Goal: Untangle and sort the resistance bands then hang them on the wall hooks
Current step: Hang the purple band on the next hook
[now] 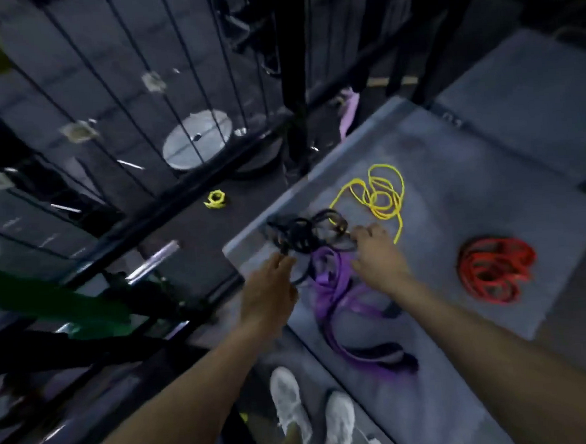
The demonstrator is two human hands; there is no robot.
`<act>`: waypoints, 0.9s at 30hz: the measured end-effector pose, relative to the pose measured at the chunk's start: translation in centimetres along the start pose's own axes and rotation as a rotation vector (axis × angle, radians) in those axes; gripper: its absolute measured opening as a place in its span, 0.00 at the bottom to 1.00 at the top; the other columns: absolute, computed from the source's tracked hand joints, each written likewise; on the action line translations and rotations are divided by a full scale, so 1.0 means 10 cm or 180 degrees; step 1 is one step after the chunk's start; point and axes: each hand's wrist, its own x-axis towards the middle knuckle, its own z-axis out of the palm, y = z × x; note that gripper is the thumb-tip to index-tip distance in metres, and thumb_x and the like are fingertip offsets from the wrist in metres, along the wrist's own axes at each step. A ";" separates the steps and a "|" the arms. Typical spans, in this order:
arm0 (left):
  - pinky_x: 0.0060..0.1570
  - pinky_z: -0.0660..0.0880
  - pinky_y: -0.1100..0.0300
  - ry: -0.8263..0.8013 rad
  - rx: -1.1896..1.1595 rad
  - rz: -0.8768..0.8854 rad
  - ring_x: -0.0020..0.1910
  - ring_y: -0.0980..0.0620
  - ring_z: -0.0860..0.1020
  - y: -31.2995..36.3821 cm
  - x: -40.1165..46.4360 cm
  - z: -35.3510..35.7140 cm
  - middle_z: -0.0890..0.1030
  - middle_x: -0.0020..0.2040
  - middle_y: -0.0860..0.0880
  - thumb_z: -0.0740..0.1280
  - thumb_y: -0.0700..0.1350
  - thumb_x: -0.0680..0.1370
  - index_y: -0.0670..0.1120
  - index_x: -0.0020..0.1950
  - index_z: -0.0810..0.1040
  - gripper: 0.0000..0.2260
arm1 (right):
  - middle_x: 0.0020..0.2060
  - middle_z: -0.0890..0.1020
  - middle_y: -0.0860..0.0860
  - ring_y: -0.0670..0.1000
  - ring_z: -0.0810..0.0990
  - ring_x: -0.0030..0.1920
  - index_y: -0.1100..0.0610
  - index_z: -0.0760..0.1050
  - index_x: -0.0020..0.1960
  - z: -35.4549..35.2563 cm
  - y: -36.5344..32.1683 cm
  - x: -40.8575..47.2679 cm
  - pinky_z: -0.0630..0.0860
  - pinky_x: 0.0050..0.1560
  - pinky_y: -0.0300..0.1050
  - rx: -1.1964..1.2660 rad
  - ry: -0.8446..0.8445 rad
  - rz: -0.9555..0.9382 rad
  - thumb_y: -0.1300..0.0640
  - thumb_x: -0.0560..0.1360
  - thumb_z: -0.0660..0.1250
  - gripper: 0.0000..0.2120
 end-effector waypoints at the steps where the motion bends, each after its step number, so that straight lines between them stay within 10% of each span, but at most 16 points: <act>1: 0.50 0.71 0.53 -0.0091 -0.0064 0.0023 0.57 0.43 0.75 0.00 0.05 0.16 0.72 0.62 0.47 0.63 0.43 0.74 0.47 0.65 0.70 0.19 | 0.59 0.70 0.61 0.63 0.70 0.61 0.62 0.67 0.63 0.13 0.12 0.03 0.71 0.61 0.54 -0.0014 -0.0016 0.0066 0.60 0.72 0.64 0.21; 11: 0.57 0.70 0.53 -0.1093 -0.0264 0.0133 0.62 0.46 0.71 -0.04 0.44 1.69 0.70 0.64 0.47 0.63 0.50 0.77 0.47 0.66 0.68 0.19 | 0.63 0.68 0.58 0.60 0.66 0.65 0.59 0.67 0.64 1.45 0.96 0.24 0.68 0.64 0.53 0.0195 -0.0474 0.0720 0.54 0.74 0.66 0.21; 18: 0.60 0.68 0.52 -0.0860 -0.0160 -0.0129 0.64 0.46 0.68 0.03 0.62 2.34 0.68 0.64 0.47 0.65 0.63 0.71 0.45 0.66 0.65 0.30 | 0.65 0.65 0.57 0.59 0.62 0.67 0.58 0.63 0.67 1.97 1.39 0.37 0.65 0.65 0.52 -0.0013 -0.0406 0.1078 0.60 0.74 0.62 0.22; 27: 0.51 0.72 0.50 -0.0752 -0.0235 -0.0172 0.58 0.43 0.70 0.01 0.66 2.55 0.73 0.59 0.44 0.58 0.42 0.78 0.44 0.61 0.68 0.12 | 0.60 0.74 0.53 0.54 0.71 0.62 0.55 0.70 0.62 2.25 1.72 0.13 0.62 0.61 0.46 -0.0494 -0.0530 0.0815 0.49 0.79 0.56 0.16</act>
